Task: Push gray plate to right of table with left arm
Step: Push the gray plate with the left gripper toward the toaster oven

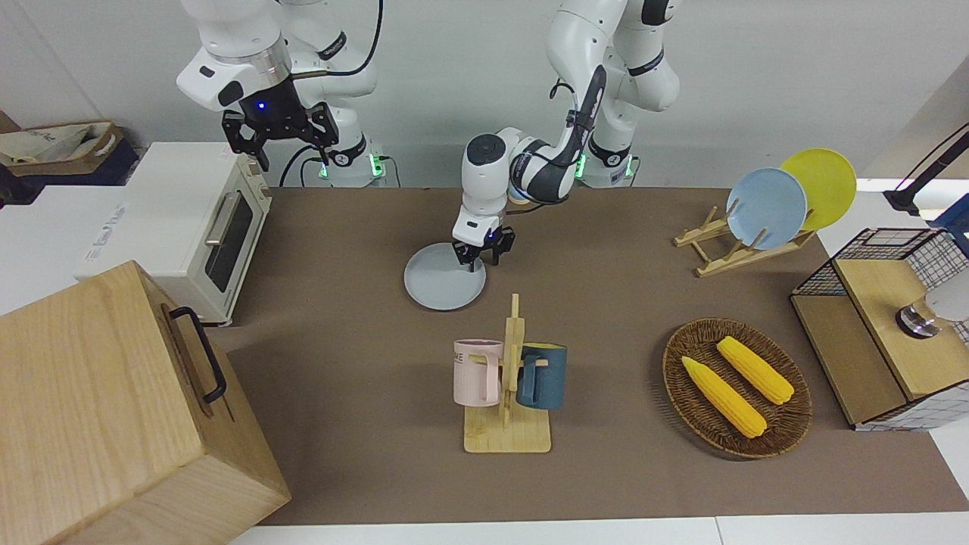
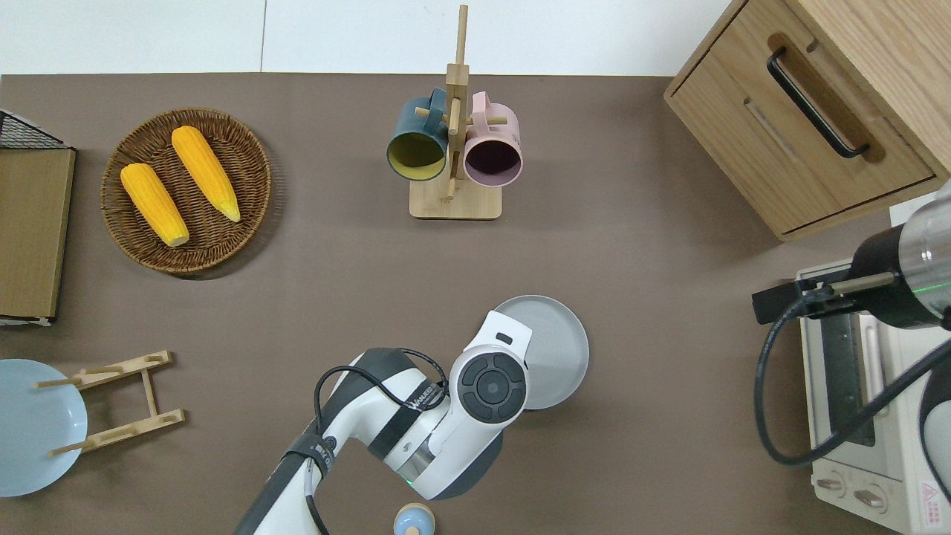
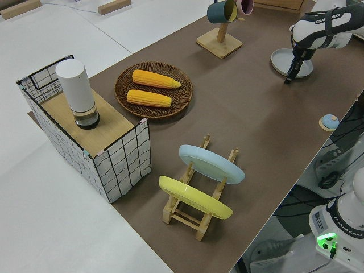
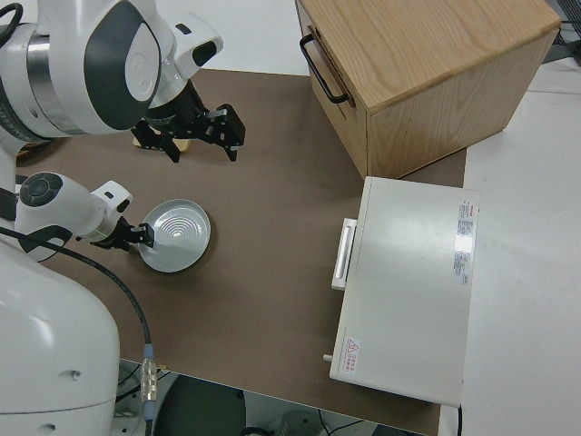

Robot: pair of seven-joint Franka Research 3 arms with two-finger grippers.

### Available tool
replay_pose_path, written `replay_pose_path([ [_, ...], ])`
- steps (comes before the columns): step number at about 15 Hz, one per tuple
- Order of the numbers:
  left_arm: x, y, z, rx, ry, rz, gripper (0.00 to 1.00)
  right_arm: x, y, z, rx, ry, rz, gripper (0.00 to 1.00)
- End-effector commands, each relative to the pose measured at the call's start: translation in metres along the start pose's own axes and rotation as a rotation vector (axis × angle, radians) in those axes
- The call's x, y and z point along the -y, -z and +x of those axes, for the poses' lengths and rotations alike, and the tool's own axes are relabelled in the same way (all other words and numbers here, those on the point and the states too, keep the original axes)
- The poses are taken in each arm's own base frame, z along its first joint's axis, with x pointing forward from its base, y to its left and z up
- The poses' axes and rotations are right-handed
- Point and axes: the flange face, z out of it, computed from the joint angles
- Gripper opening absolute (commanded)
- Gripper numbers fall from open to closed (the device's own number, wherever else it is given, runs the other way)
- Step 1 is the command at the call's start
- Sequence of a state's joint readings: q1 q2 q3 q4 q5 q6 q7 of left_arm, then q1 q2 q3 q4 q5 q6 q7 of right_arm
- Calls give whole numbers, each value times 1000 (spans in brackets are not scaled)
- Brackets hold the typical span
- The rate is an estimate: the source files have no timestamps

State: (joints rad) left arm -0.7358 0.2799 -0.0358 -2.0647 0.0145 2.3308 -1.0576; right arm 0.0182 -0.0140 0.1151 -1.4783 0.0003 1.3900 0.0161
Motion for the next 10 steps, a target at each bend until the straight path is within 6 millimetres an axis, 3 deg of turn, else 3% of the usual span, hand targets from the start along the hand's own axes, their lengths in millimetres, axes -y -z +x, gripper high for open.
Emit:
replay_pose_path([
  [1,-10,18,17,22,-38,50,989,-1,4,-3,4,-15,4,983],
  [5,-6,34,24,32,-52,67,991,-1,4,-3,4,-15,4,983],
  [6,-1,47,32,33,-63,63,991,-1,4,-3,4,-16,5,983],
  [8,17,70,47,69,-104,77,991,-2,4,-3,4,-17,4,983],
  [10,47,104,68,99,-151,87,991,-2,4,-3,4,-17,4,983],
])
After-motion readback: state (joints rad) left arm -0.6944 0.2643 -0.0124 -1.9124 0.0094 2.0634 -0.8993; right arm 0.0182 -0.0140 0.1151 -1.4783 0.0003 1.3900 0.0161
